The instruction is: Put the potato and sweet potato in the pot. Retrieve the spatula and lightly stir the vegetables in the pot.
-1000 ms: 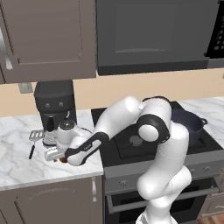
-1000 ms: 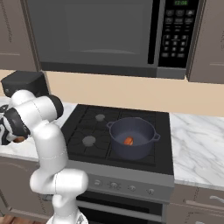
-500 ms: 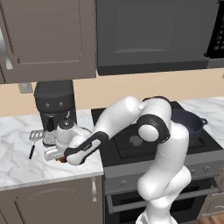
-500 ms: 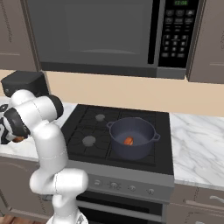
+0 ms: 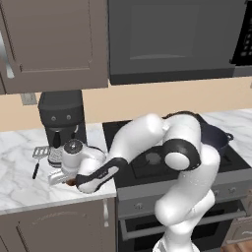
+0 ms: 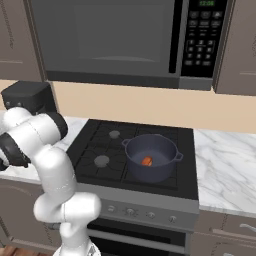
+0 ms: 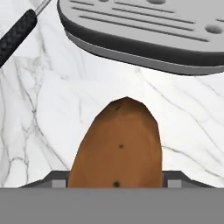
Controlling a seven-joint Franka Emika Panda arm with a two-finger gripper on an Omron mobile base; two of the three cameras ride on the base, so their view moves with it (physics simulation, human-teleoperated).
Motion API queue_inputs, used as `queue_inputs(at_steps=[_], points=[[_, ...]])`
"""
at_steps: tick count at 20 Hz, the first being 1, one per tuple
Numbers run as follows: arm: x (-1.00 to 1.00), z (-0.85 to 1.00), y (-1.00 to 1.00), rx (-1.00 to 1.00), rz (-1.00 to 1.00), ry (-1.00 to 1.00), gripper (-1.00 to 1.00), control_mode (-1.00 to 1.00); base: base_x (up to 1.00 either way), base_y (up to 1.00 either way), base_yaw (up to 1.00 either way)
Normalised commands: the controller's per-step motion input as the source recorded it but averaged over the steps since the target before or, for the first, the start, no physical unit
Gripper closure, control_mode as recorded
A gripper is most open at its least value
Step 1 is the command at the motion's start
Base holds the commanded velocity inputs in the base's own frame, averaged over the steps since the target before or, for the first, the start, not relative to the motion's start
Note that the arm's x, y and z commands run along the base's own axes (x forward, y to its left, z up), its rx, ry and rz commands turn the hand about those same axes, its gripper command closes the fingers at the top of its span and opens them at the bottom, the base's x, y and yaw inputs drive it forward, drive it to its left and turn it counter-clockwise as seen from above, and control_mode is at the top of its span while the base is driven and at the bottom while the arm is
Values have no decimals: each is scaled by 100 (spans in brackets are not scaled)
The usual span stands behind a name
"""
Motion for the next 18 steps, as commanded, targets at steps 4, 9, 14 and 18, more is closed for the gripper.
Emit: queue_inputs(at_steps=[4,9,14,18], points=[[-66,40,-40,5,0,-16,100,-100,0,0,0],[-50,46,-57,8,0,-19,100,-100,0,0,0],[-33,54,-64,7,0,-21,100,-100,0,0,0],[-4,82,-70,1,0,-7,100,-100,0,0,0]])
